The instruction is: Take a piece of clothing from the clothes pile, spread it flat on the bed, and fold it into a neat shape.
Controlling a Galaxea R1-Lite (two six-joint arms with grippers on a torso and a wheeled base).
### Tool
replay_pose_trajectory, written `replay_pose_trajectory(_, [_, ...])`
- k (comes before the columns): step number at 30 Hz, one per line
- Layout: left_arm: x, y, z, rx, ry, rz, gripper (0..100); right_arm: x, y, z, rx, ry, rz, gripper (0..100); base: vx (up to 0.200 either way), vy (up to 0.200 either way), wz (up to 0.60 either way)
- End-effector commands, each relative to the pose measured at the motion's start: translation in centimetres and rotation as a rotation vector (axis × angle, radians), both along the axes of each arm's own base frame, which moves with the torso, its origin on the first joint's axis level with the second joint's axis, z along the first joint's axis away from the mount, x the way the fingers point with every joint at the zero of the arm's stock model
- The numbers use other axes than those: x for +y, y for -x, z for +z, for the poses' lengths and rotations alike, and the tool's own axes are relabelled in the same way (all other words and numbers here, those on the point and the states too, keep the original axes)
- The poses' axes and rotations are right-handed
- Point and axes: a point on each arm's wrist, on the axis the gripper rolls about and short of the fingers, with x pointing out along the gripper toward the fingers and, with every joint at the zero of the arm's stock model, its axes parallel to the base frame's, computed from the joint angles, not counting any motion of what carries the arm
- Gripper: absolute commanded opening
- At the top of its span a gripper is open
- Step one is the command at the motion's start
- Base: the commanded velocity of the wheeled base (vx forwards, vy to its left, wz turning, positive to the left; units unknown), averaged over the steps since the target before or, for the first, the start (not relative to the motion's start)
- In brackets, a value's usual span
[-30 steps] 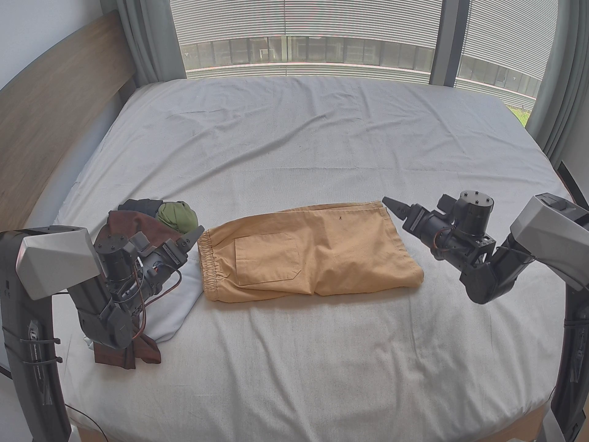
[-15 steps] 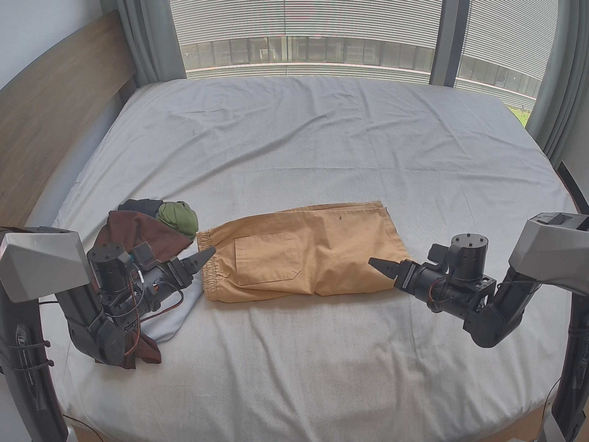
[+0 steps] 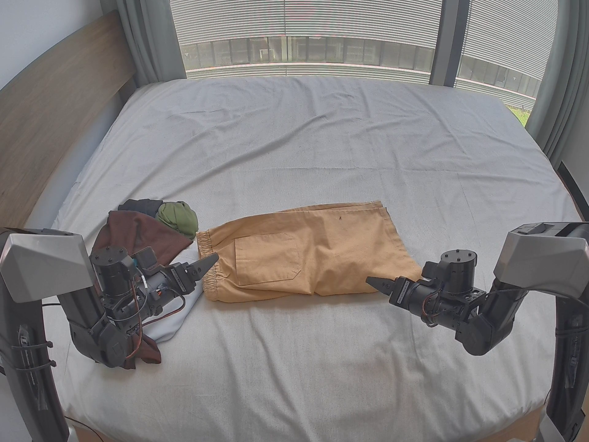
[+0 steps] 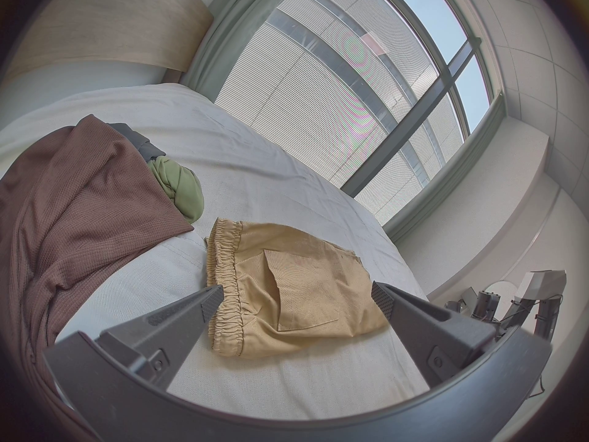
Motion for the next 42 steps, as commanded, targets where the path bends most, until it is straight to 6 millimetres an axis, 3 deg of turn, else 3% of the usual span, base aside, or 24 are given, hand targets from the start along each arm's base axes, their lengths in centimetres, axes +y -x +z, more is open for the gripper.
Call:
replay_pose_trajectory(1, [0.0, 0.0, -0.2, 0.006, -0.002, -0.001, 100, 0.0, -0.3, -1.7, 0.034, 0.013, -0.002, 100, 0.000, 0.000, 0.00])
replay_pose_trajectory(6, [0.0, 0.0, -0.3, 0.009, -0.002, 0.000, 100, 0.1, -1.1, -2.5, 0.038, 0.014, -0.006, 100, 0.000, 0.000, 0.00])
replay_pose_trajectory(13, [0.1, -0.1, -0.4, 0.011, -0.003, 0.003, 100, -0.1, -4.3, -4.0, 0.016, 0.033, -0.088, 100, 0.000, 0.000, 0.00])
replay_pose_trajectory(42, [0.3, -0.2, -0.5, 0.011, -0.001, 0.008, 100, 2.3, -8.9, -2.9, -0.036, 0.012, -0.119, 100, 0.000, 0.000, 0.00])
